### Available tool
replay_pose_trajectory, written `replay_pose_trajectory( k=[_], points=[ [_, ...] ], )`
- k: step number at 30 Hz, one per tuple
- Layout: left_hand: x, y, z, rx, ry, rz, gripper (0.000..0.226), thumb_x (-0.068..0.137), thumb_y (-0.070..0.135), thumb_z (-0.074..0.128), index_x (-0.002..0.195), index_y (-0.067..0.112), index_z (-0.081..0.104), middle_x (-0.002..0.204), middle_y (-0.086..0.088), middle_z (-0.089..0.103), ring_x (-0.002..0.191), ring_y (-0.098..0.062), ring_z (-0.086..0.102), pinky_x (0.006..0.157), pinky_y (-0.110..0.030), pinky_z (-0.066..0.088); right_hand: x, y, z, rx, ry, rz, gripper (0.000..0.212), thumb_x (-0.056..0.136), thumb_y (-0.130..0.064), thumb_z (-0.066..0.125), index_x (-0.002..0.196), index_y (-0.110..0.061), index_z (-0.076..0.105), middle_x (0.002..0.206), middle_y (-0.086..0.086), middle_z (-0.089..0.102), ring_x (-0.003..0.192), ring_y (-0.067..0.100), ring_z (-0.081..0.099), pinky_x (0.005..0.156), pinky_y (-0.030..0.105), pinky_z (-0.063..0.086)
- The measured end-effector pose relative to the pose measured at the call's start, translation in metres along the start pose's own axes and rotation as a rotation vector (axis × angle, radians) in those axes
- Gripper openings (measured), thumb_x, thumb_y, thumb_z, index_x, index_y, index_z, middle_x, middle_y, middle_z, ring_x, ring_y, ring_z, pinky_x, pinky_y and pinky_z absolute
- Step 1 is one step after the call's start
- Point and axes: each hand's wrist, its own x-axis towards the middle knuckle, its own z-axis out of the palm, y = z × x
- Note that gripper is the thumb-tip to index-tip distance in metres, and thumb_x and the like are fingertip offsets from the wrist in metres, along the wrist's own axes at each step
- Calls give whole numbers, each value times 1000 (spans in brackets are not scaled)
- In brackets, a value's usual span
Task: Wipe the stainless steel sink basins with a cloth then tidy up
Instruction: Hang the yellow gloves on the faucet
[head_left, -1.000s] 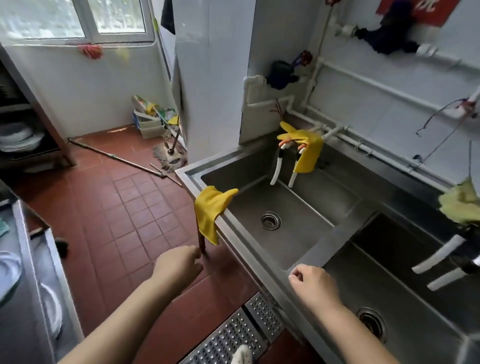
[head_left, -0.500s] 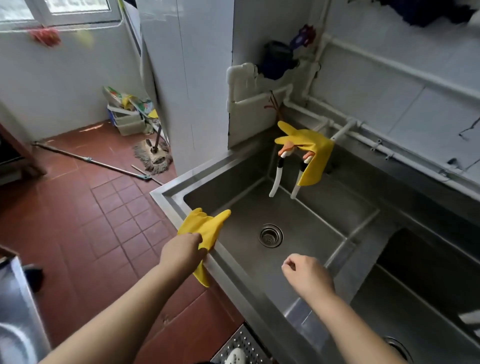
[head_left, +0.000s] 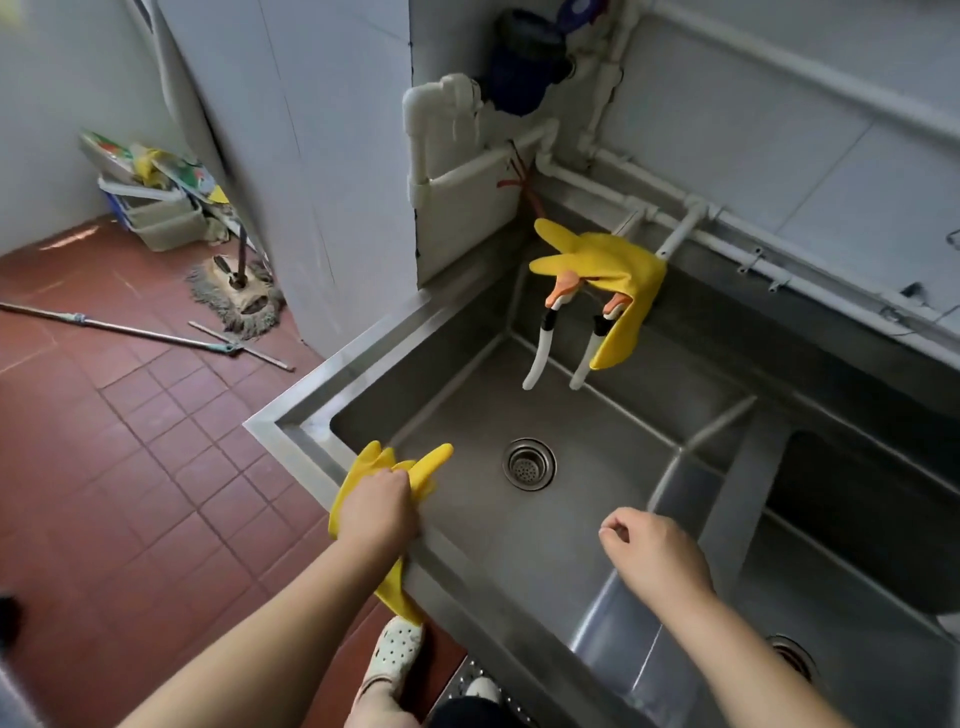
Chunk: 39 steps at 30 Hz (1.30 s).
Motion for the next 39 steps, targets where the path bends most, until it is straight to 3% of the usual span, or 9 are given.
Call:
replay_pose_trajectory(
  k=[2, 5, 11, 17, 21, 25, 31, 35, 39],
  points=[
    [6, -2, -11, -62, -14, -8, 5, 83, 17, 55, 83, 21, 59, 94, 4, 62, 101, -17, 59, 69, -29, 47, 1, -6, -1, 13, -7, 37, 16, 86, -31, 48, 87, -29, 64, 94, -4, 69, 88, 22, 60, 67, 27, 44],
    [19, -3, -41, -119, 18, 4, 12, 90, 27, 52, 81, 20, 57, 79, 5, 58, 76, -18, 58, 62, -32, 51, 8, -16, -7, 26, 17, 67, 17, 88, -31, 48, 89, -28, 65, 94, -5, 70, 88, 21, 61, 62, 25, 40],
    [56, 19, -109, -324, 139, 126, 16, 90, 24, 52, 75, 23, 55, 63, 7, 53, 59, -9, 49, 47, -25, 32, 37, -43, -37, 87, 179, 82, 18, 90, -29, 50, 90, -25, 67, 93, 0, 71, 87, 25, 62, 66, 29, 42],
    [88, 35, -136, -594, 47, 185, 22, 90, 17, 53, 73, 30, 54, 72, 4, 58, 67, -15, 55, 61, -35, 48, 83, -77, -97, 196, 463, 3, 16, 90, -23, 56, 100, -21, 69, 99, 0, 69, 88, 23, 63, 70, 33, 52],
    [100, 36, -140, -728, -33, 197, 28, 91, 14, 53, 84, 41, 55, 87, 7, 64, 81, -15, 61, 73, -41, 56, 130, -101, -131, 155, 628, -97, 16, 88, -17, 58, 99, -16, 70, 99, 4, 67, 92, 25, 57, 69, 32, 45],
    [116, 34, -141, -714, -45, 185, 32, 89, 11, 53, 84, 43, 55, 83, 7, 65, 78, -15, 62, 70, -41, 57, 177, -111, -144, -31, 598, -94, 26, 89, -21, 55, 113, -18, 66, 115, 2, 62, 109, 24, 49, 86, 36, 45],
    [139, 24, -142, -682, -61, 123, 33, 86, 7, 52, 79, 39, 53, 78, 7, 61, 73, -10, 56, 59, -27, 48, 217, -119, -137, -346, 475, -128, 34, 84, -27, 64, 118, -24, 59, 118, 2, 56, 114, 25, 44, 94, 38, 38],
    [151, 20, -145, -658, -51, 84, 28, 88, 10, 48, 78, 36, 53, 76, 6, 60, 71, -12, 55, 57, -26, 44, 228, -115, -142, -329, 506, -146, 23, 88, -21, 58, 110, -22, 64, 110, 0, 60, 107, 23, 52, 86, 34, 44],
    [155, 21, -150, -650, -43, 83, 17, 93, 24, 50, 78, 33, 53, 76, 6, 59, 71, -13, 55, 59, -26, 44, 226, -113, -162, -56, 553, -60, 20, 92, -26, 51, 101, -23, 68, 97, -3, 68, 85, 19, 63, 59, 24, 43]
  ],
)
